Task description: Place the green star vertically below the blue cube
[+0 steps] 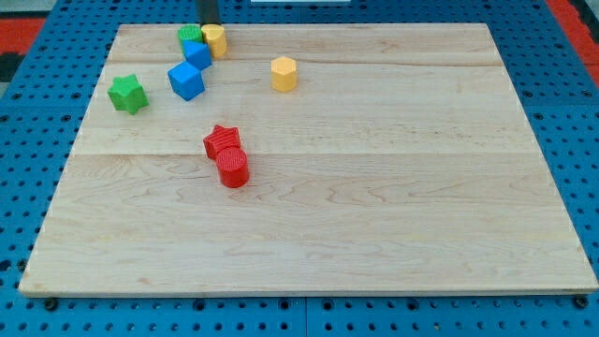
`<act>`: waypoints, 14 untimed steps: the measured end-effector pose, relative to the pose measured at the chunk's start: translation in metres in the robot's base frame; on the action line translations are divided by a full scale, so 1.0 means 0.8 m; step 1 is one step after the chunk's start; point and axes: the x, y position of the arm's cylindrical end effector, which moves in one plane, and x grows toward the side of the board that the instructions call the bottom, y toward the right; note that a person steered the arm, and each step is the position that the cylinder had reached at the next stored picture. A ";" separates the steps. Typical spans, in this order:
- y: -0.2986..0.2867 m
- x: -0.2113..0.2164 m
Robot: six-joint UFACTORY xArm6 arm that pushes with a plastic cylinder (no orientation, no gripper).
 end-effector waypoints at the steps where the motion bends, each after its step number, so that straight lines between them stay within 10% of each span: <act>1: -0.077 -0.001; 3: -0.090 0.012; 7: -0.118 0.222; 10: -0.127 0.174; 14: -0.084 0.316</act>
